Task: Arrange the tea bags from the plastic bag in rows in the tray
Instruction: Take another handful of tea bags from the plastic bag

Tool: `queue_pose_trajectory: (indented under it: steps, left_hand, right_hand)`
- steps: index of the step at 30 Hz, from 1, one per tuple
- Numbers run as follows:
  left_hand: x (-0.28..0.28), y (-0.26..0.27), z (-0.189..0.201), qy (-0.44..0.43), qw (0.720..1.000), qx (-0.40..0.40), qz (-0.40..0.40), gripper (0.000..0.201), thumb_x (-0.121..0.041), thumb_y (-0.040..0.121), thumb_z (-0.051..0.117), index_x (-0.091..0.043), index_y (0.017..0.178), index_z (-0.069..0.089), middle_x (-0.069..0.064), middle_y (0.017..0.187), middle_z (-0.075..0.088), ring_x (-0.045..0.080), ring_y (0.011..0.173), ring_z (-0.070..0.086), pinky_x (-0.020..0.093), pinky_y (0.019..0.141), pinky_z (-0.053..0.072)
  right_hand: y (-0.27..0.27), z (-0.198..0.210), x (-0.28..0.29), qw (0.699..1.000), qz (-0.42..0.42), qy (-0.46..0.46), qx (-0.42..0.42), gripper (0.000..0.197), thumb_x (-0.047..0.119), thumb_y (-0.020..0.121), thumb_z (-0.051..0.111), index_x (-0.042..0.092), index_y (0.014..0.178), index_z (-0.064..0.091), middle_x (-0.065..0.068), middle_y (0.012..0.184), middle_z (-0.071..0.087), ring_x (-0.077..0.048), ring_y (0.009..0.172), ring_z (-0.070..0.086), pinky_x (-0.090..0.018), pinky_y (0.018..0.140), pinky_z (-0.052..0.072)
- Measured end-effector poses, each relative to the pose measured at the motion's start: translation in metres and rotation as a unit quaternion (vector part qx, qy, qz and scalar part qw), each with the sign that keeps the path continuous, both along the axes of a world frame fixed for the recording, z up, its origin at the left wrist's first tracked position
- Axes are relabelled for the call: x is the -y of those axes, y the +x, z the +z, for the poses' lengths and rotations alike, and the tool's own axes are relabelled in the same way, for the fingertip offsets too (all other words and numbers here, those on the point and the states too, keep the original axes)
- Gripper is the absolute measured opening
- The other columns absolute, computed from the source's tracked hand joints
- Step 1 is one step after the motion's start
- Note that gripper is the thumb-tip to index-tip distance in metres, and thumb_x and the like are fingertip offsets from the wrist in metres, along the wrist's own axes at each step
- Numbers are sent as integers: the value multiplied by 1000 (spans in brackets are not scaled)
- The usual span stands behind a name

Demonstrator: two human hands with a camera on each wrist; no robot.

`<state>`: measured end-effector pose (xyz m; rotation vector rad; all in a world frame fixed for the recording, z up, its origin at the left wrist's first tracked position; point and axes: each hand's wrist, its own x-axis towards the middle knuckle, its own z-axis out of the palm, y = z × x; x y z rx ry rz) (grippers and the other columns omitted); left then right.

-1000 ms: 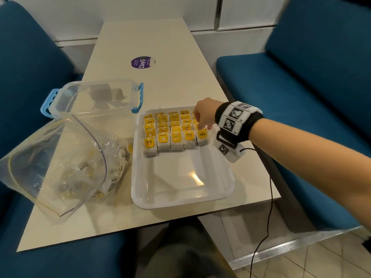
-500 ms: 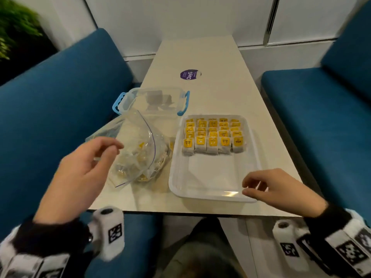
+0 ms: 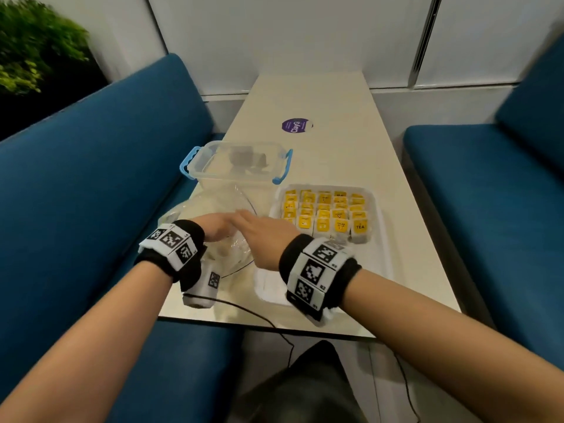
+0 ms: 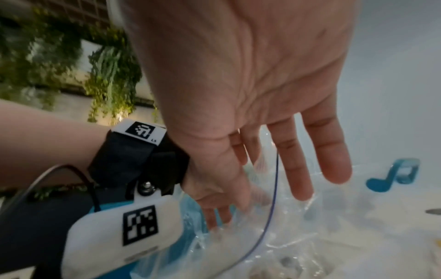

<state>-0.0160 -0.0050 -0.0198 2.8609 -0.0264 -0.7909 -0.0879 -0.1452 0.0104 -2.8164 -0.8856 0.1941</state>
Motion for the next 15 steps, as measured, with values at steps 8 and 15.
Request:
queue_pose_trajectory:
  steps: [8, 15]
  left_hand:
    - [-5, 22, -30, 103, 994, 43, 12, 52, -29, 93, 47, -14, 141, 36, 12, 142, 44, 30, 128, 43, 38, 106, 33]
    - [3, 33, -49, 139, 990, 27, -12, 50, -17, 92, 52, -7, 138, 37, 15, 135, 49, 31, 123, 47, 38, 106, 35]
  right_hand:
    - [0, 4, 7, 997, -3, -81, 20, 29, 7, 92, 42, 7, 118, 54, -10, 115, 46, -26, 110, 46, -29, 73, 32]
    - [-2, 10, 10, 995, 14, -93, 28, 29, 7, 94, 38, 7, 117, 56, -3, 86, 32, -26, 110, 47, -27, 72, 30]
